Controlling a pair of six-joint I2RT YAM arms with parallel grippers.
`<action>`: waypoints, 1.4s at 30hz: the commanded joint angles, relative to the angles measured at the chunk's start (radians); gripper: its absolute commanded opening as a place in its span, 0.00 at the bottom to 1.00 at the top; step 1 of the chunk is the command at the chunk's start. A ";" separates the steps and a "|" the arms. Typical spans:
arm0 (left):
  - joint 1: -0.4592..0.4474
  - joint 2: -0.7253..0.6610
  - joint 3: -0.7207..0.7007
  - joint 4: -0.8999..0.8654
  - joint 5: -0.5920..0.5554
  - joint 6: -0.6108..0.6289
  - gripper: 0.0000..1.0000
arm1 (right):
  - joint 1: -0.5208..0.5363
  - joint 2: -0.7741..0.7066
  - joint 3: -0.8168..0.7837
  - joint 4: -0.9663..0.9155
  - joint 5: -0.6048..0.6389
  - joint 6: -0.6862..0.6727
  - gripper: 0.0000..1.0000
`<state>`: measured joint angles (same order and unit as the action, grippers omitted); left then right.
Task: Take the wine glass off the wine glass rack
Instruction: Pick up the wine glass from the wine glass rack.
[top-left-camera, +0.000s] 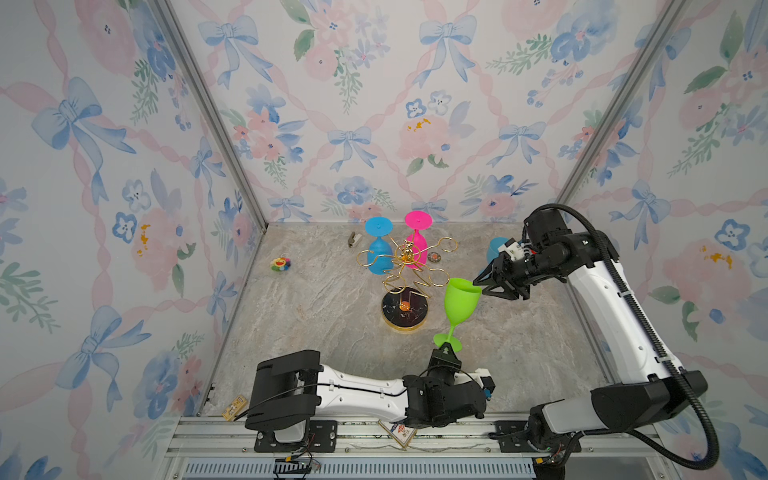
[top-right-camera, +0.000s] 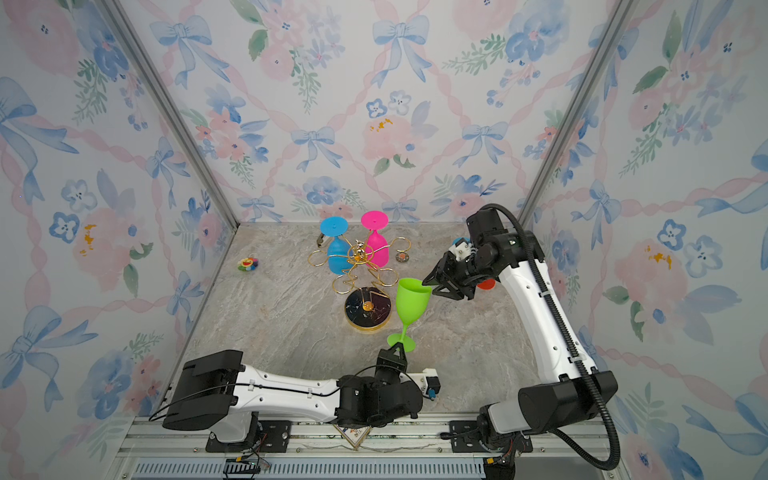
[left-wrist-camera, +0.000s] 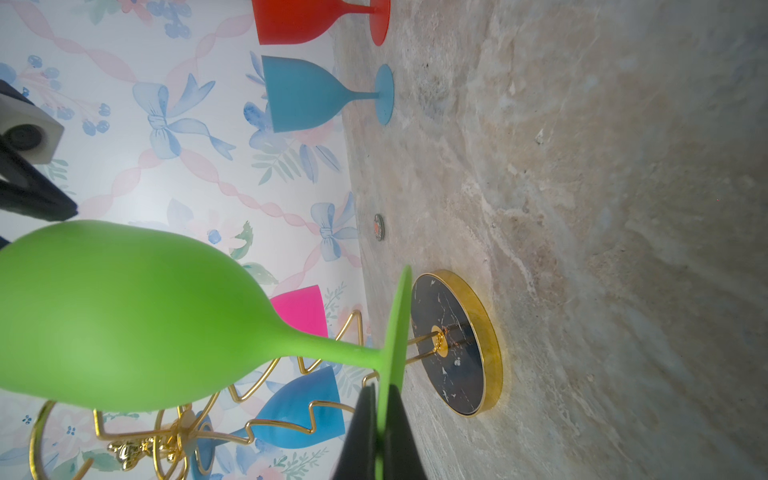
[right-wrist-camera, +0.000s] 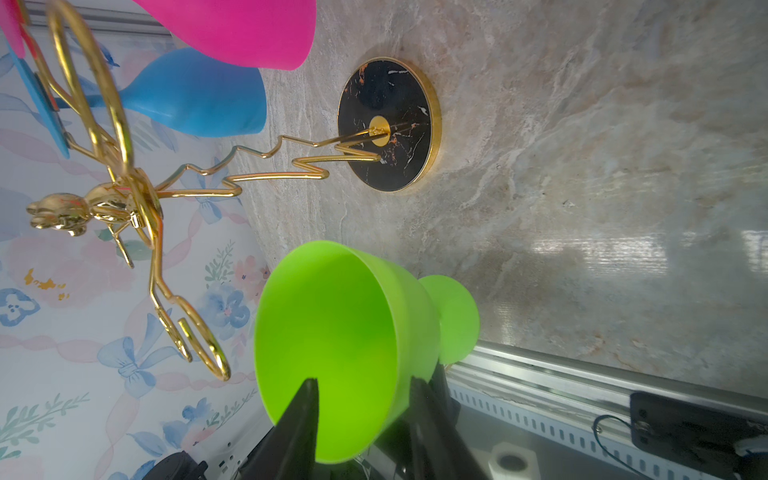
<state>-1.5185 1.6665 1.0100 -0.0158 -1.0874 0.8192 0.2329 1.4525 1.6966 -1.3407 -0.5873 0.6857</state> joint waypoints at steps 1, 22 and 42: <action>-0.005 0.016 0.020 0.010 -0.035 0.013 0.00 | 0.012 0.005 -0.010 -0.040 0.012 -0.020 0.37; -0.004 0.064 0.028 0.015 -0.090 0.047 0.00 | 0.012 -0.020 -0.137 -0.035 -0.021 -0.038 0.26; -0.003 0.071 0.002 0.013 -0.150 0.069 0.14 | -0.007 -0.056 -0.207 -0.052 -0.094 -0.085 0.00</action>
<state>-1.5188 1.7515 1.0115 -0.0742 -1.2301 0.9077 0.2222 1.4181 1.5047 -1.3548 -0.5709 0.6262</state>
